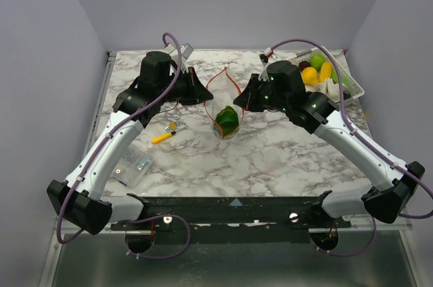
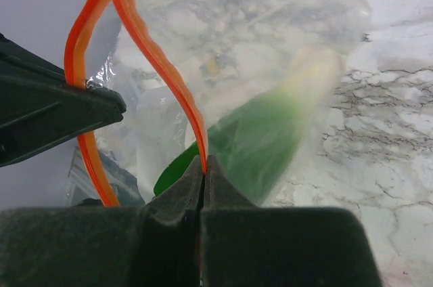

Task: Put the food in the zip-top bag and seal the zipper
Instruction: Adjust the zipper food storage bag at the center of the board.

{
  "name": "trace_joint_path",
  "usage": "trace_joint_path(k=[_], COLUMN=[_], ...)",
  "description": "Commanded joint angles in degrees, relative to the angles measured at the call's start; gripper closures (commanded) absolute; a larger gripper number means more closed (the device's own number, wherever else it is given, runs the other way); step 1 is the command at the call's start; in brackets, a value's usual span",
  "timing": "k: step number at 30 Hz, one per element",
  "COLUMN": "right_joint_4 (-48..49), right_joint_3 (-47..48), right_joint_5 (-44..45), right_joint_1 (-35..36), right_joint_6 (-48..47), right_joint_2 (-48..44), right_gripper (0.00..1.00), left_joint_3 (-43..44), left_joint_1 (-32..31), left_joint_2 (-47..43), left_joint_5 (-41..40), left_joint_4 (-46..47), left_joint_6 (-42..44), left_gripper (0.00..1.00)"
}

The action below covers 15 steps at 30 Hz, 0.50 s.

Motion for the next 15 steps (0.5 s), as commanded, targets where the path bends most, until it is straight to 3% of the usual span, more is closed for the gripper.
trace_joint_path(k=[1, 9, 15], right_joint_4=[2.5, 3.2, -0.7], right_joint_3=[0.5, 1.1, 3.5], right_joint_5=[0.5, 0.7, 6.7], right_joint_1=[0.2, 0.2, 0.2], right_joint_6=[0.0, -0.1, -2.5], right_joint_2=[0.2, 2.4, 2.2], right_gripper=[1.00, 0.99, 0.67], left_joint_3=[0.3, -3.8, -7.6], left_joint_1=[0.8, 0.9, 0.9], left_joint_2=[-1.3, -1.2, -2.4], left_joint_5=[-3.5, -2.9, -2.3], left_joint_4=[1.0, 5.4, 8.3], left_joint_6=[5.4, 7.8, 7.7], left_gripper=[1.00, 1.00, 1.00])
